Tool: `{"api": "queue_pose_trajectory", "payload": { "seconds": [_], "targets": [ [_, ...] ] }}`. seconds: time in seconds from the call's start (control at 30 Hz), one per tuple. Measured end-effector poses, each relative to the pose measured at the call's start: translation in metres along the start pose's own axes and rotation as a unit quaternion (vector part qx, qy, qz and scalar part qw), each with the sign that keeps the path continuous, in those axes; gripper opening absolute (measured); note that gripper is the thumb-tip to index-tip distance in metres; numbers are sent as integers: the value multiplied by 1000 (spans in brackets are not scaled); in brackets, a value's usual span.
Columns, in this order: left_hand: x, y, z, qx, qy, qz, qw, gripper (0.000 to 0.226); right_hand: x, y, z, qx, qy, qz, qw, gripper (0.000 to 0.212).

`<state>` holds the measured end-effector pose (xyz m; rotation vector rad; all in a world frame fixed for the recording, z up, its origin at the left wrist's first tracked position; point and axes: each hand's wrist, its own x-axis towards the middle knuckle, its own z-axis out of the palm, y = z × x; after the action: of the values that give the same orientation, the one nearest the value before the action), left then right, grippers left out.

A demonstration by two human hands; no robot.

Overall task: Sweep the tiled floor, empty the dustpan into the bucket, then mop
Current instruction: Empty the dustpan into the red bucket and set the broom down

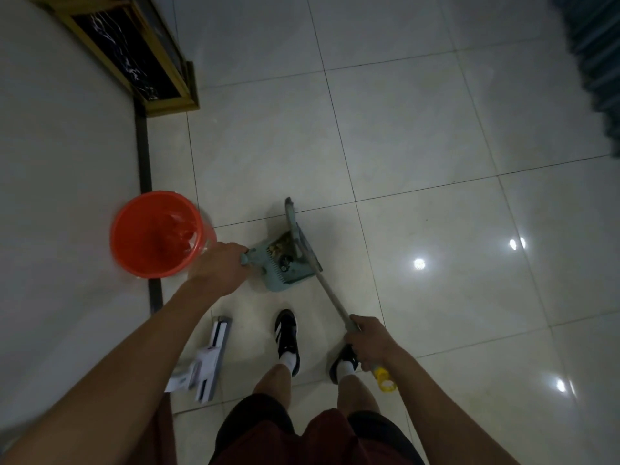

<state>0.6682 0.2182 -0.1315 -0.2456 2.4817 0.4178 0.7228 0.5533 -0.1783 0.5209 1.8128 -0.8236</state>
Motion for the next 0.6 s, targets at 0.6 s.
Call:
{"api": "queue_pose_trajectory", "payload": {
  "seconds": [0.6],
  "targets": [
    [-15, -23, 8, -43, 13, -23, 999, 27, 2, -18, -12, -229, 66, -39, 970, 37]
  ]
}}
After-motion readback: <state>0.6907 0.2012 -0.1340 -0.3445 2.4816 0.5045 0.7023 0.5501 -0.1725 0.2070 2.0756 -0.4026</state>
